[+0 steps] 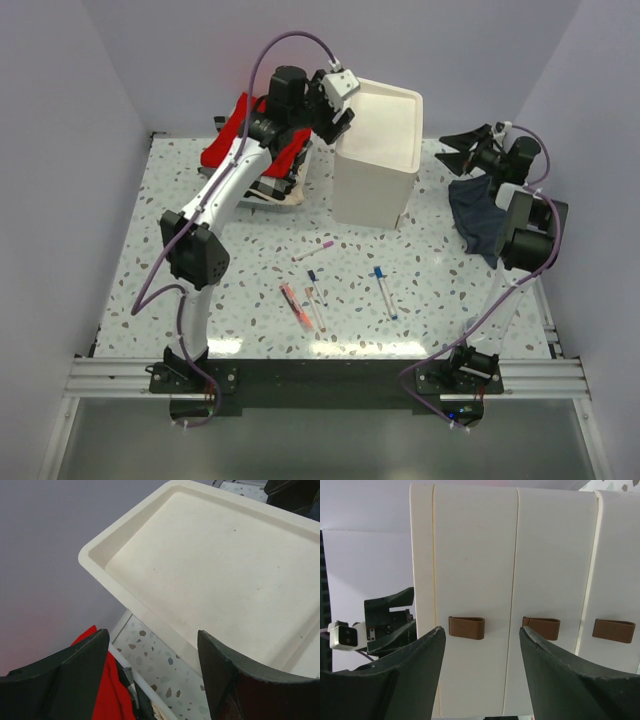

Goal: Sort the stationery into containers
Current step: Open the drawer in the storage box.

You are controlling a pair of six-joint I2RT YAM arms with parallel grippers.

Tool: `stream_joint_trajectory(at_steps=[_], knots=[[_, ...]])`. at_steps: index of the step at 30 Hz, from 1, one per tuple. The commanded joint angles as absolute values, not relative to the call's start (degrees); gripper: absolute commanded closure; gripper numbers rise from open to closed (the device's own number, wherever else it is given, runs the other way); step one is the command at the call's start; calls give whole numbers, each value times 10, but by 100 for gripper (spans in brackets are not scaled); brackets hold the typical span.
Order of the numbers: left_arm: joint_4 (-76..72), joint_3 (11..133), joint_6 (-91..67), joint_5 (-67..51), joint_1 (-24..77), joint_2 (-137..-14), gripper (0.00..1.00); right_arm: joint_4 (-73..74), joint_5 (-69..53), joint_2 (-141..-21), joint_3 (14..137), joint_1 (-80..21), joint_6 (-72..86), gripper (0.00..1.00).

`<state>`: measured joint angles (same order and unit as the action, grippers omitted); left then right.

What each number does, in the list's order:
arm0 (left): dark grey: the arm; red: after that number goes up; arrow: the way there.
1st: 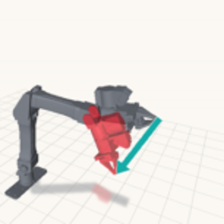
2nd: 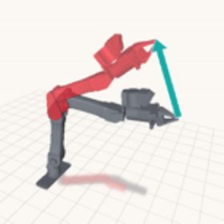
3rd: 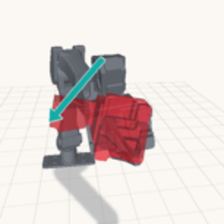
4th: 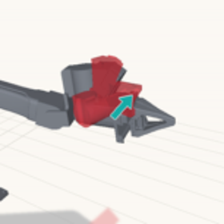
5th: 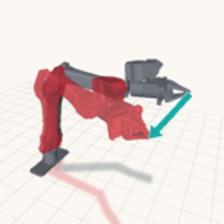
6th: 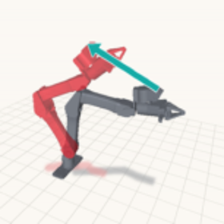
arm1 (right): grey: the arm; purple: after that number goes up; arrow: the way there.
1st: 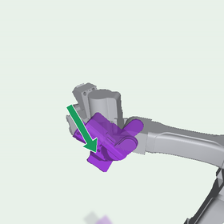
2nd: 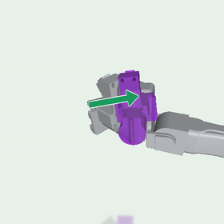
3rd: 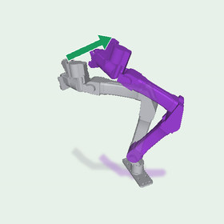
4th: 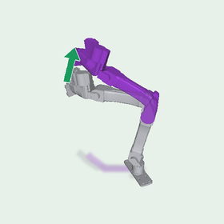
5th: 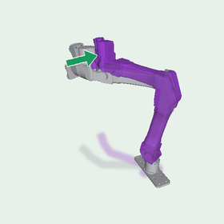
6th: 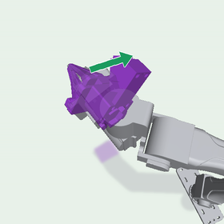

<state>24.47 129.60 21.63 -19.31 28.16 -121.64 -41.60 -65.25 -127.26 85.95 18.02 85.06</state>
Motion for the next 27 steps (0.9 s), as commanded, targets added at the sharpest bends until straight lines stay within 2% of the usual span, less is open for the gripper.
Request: stream_joint_trajectory(at_steps=[1, 8, 12, 21, 26, 27], knots=[[229, 1301, 204, -197, 282, -1214, 24, -432, -646, -1283, 882, 161, 867, 36], [229, 1298, 213, -187, 283, -1213, 24, -420, -640, -1291, 894, 135, 870, 40], [229, 1296, 214, -182, 283, -1213, 24, -420, -640, -1294, 895, 130, 875, 48], [230, 1292, 223, -180, 283, -1216, 24, -414, -639, -1287, 886, 127, 884, 56], [231, 1291, 224, -180, 283, -1219, 24, -414, -637, -1278, 876, 127, 896, 58], [231, 1292, 225, -179, 283, -1219, 23, -415, -637, -1275, 872, 127, 899, 63]])
